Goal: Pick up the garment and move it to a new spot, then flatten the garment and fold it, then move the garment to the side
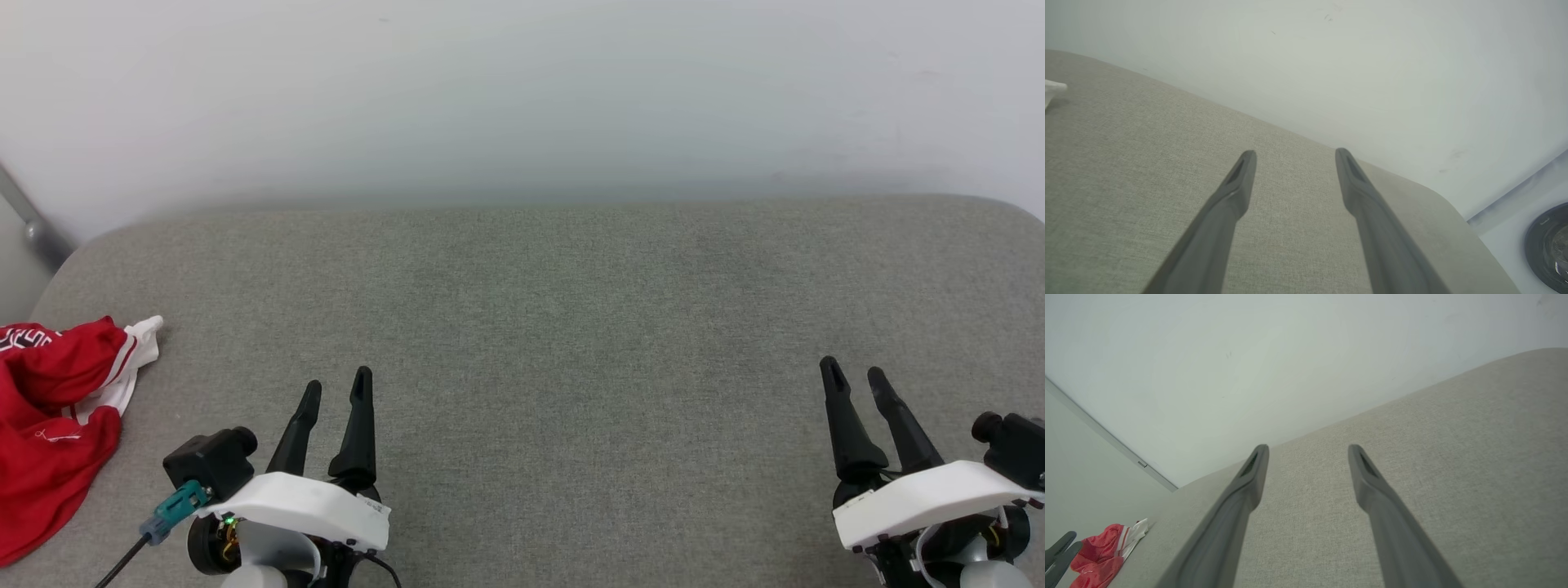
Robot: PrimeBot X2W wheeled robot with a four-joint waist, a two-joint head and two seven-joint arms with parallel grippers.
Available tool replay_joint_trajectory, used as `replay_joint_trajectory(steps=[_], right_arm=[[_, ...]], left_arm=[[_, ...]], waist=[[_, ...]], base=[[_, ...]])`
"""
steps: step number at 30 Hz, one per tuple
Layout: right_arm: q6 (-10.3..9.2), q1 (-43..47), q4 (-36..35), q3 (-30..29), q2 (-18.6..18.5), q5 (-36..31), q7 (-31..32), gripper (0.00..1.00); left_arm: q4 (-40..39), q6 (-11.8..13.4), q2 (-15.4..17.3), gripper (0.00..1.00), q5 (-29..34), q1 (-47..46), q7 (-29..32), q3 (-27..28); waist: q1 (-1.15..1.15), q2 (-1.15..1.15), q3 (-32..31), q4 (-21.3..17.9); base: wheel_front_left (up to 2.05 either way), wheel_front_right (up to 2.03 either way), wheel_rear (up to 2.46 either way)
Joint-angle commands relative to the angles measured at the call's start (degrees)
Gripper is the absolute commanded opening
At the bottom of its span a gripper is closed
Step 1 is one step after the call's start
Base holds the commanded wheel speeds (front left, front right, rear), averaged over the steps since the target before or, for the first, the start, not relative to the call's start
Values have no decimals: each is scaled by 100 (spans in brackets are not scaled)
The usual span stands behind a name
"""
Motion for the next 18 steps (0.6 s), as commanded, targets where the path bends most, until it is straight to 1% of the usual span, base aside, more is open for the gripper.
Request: replay_joint_trajectory(steps=[1, 9, 18], right_arm=[[2, -4, -103, -15, 5, -209, 34, 100], [1, 52, -217, -39, 27, -840, 92, 100], [1, 89, -322, -25, 45, -1426, 110, 100]], left_arm=[[-86, 45, 56, 100, 200, -90, -72, -51], [-77, 178, 136, 100, 724, -108, -201, -200], [-46, 208, 169, 100, 1139, -116, -329, -292]], waist=[[0, 0, -1, 0], [0, 0, -9, 6], [0, 0, -27, 12]], base=[[0, 0, 0], [0, 0, 0], [0, 0, 0]])
